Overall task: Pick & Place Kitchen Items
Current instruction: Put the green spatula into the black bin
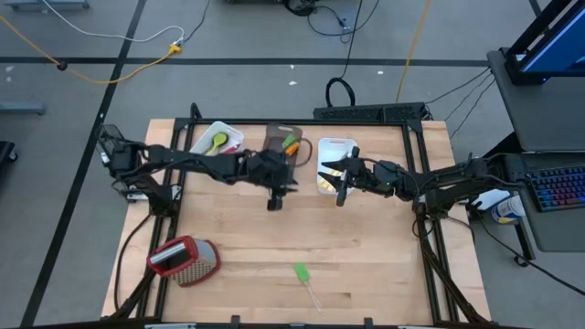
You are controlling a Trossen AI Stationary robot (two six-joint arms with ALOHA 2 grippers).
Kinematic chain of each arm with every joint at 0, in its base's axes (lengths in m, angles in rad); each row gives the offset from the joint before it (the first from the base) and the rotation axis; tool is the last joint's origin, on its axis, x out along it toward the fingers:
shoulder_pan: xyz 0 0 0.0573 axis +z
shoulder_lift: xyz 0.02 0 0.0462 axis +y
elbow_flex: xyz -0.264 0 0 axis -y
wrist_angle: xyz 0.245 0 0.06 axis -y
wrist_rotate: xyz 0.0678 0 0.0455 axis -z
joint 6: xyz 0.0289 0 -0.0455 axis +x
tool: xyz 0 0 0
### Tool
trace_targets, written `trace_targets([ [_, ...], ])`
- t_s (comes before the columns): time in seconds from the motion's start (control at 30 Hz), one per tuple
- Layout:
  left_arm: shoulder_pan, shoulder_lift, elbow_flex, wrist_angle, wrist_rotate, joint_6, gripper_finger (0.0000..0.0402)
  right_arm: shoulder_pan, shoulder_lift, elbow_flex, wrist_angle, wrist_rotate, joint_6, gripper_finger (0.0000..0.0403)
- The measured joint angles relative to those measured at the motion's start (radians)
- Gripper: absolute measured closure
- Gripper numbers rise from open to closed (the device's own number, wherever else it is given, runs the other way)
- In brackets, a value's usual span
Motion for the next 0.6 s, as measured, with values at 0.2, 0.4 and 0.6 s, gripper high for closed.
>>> trace_targets([
  [0.2, -0.11, 0.0, 0.0, 0.0, 0.02, 0.03, 0.0298, 0.0, 0.0, 0.0, -0.004, 0.0, 0.015, 0.0261],
  [0.4, -0.23, 0.0, 0.0, 0.0, 0.044, 0.058, 0.0297, 0.0, 0.0, 0.0, -0.046, -0.001, 0.041, 0.0261],
  [0.6, -0.328, 0.0, 0.0, 0.001, 0.042, 0.047, 0.0282, 0.0, 0.0, 0.0, -0.058, -0.033, 0.14, 0.0261],
])
